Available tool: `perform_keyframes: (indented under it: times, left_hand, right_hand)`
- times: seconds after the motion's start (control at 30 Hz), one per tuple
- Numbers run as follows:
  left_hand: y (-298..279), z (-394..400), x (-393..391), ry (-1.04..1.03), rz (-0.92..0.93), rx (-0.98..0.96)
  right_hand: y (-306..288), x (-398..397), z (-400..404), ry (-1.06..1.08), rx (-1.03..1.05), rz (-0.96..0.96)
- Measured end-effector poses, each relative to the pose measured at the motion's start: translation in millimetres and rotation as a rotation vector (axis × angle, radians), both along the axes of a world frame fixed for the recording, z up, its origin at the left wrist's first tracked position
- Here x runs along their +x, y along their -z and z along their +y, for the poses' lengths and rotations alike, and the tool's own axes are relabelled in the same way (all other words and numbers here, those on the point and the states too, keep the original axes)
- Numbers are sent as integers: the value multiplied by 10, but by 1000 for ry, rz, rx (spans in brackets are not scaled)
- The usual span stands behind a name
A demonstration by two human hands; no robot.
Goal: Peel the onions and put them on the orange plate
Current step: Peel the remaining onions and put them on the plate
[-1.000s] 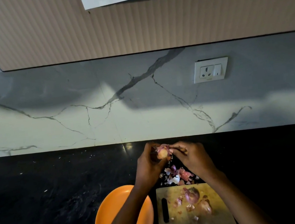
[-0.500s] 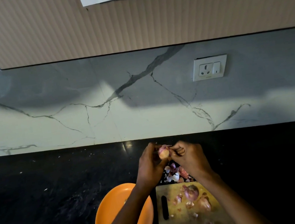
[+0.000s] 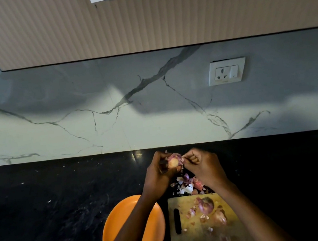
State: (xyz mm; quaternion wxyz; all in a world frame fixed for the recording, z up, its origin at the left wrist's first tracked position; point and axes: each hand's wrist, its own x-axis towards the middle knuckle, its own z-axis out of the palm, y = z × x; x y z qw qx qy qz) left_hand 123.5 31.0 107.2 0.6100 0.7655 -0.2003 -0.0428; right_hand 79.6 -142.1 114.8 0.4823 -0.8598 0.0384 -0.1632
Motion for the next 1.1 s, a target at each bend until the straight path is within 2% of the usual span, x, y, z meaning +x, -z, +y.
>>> perform_keyframes:
  times: [0.17, 0.37, 0.63, 0.8, 0.97, 1.1]
  left_hand:
    - [-10, 26, 10, -12, -19, 3]
    - [-36, -10, -9, -4, -32, 12]
    - [-13, -32, -35, 8, -54, 44]
    - [-41, -36, -35, 27, -88, 62]
    - [27, 72, 2, 13, -4, 11]
    - [46, 74, 10, -18, 12, -2]
  right_hand:
    - [-3, 21, -27, -72, 147, 18]
    - [51, 16, -5, -20, 194, -2]
    - [86, 11, 71, 72, -125, -5]
    - [109, 23, 130, 116, -188, 75]
    - [-13, 98, -91, 273, 37, 151]
    - [-19, 75, -212, 95, 196, 154]
